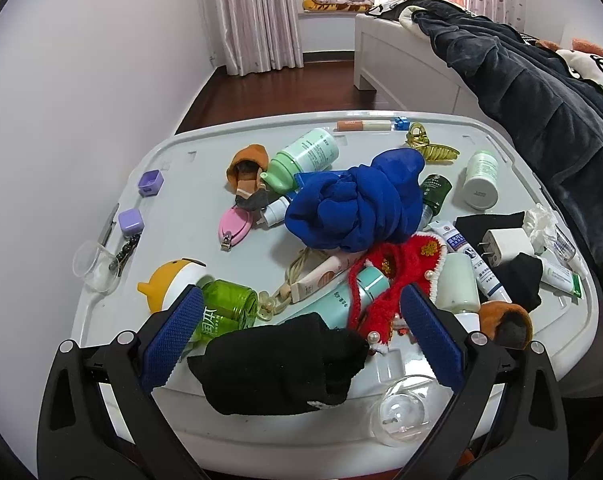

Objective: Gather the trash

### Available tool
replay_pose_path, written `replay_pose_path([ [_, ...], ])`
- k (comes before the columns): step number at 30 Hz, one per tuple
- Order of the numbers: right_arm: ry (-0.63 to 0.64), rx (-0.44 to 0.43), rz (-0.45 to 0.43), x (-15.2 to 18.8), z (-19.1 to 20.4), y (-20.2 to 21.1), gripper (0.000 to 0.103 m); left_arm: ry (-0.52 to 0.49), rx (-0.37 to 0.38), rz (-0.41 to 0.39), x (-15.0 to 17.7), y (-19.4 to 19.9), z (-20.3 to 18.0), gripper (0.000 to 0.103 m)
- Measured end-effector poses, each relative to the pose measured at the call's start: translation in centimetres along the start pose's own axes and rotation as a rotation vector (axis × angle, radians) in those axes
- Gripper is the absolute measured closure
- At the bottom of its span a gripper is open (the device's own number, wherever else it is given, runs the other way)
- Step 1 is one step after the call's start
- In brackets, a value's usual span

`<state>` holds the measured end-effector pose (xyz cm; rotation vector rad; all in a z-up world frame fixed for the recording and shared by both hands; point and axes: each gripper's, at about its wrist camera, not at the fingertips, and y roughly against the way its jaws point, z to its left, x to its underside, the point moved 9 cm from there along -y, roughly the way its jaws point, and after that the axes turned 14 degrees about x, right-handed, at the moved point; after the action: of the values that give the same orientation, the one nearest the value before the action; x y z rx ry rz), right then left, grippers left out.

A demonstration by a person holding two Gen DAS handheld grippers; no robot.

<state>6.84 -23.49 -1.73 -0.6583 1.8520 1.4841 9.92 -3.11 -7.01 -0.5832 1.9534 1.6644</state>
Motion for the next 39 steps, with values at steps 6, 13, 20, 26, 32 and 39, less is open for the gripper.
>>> replay_pose_path([
  [6, 0.002, -0.086, 0.013, 0.0, 1.3, 0.4, 0.004, 0.02, 0.001, -0.006, -0.1, 0.2, 0.4, 0.007],
  [13, -0.032, -0.113, -0.029, -1.9, 1.4, 1.5, 0.004, 0.018, -0.008, -0.014, -0.4, 0.4, 0.4, 0.007],
  [20, 0.025, -0.008, -0.119, -4.8, 0.7, 2.6, 0.004, 0.017, -0.007, -0.023, -0.6, 0.7, 0.4, 0.007],
  [26, 0.026, -0.03, -0.087, -4.5, 1.2, 1.2, 0.004, 0.02, -0.01, -0.022, -0.6, 0.8, 0.6, 0.007],
  [32, -0.008, -0.043, -0.04, -3.3, 0.7, -0.1, 0.004, 0.028, -0.012, -0.009, -0.6, 0.2, 0.8, 0.007],
  [39, -0.057, -0.047, -0.028, -3.4, -0.5, -0.3, 0.004, 0.015, -0.024, 0.001, -0.3, -0.4, 0.5, 0.007],
])
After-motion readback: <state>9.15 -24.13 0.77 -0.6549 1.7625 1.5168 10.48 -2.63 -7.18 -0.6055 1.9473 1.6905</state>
